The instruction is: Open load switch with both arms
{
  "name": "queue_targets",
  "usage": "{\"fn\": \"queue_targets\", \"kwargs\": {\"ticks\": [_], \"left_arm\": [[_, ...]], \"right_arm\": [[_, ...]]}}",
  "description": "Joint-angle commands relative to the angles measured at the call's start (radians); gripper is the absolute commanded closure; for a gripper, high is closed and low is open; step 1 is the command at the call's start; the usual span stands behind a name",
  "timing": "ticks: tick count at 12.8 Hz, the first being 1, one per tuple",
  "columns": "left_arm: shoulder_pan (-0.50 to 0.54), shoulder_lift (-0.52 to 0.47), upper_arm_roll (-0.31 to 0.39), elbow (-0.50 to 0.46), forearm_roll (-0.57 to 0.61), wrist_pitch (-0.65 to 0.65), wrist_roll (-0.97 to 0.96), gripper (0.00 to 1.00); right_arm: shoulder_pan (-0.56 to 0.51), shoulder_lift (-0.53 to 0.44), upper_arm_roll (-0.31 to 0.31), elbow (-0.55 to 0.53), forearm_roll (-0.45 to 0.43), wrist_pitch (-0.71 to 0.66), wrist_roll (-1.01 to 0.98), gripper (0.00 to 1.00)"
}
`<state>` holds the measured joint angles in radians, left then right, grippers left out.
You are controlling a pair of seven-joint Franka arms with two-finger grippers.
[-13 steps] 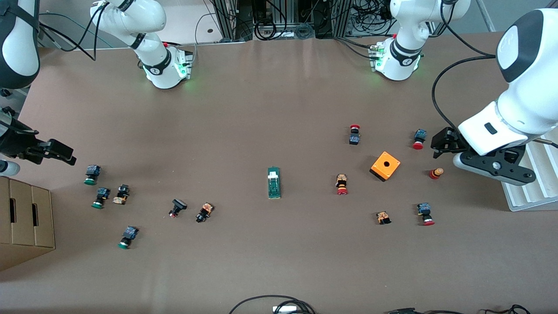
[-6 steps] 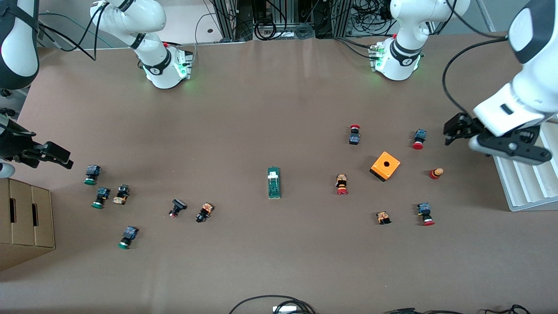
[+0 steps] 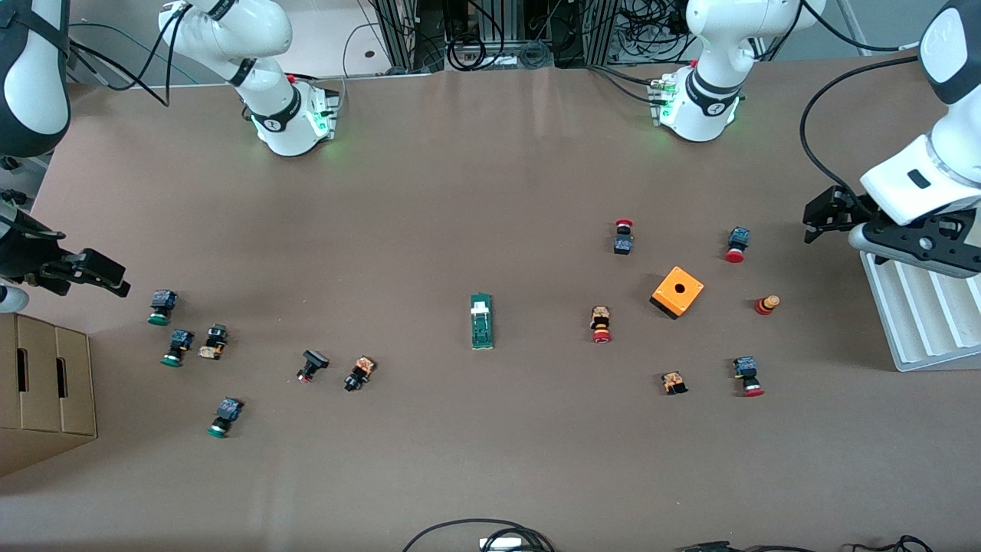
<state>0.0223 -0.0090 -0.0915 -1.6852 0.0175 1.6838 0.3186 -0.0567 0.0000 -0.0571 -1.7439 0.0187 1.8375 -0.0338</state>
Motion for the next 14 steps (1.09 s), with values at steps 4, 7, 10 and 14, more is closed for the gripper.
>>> {"fn": "queue_targets", "kwargs": {"ticks": [4,7,10,14], "left_arm": [[0.018,0.015,-0.01,0.03,-0.013,-0.024,0.008,0.0],[0.018,0.015,-0.01,0.03,-0.007,-0.026,-0.03,0.0],[0.025,0.015,-0.007,0.03,-0.014,-0.026,-0.032,0.0],[0.024,0.017,-0.008,0.03,-0.016,-0.026,-0.165,0.0]], "right_arm": [[0.001,0.009,0.0,0.021,-0.013,-0.009,-0.014,0.0],[0.001,0.008,0.0,0.02,-0.013,-0.012,-0.014,0.0],[-0.006,0.011,0.0,0.02,-0.013,-0.006,-0.014,0.0],[0.0,0.011,0.0,0.021,-0.013,0.0,-0.014,0.0]]}}
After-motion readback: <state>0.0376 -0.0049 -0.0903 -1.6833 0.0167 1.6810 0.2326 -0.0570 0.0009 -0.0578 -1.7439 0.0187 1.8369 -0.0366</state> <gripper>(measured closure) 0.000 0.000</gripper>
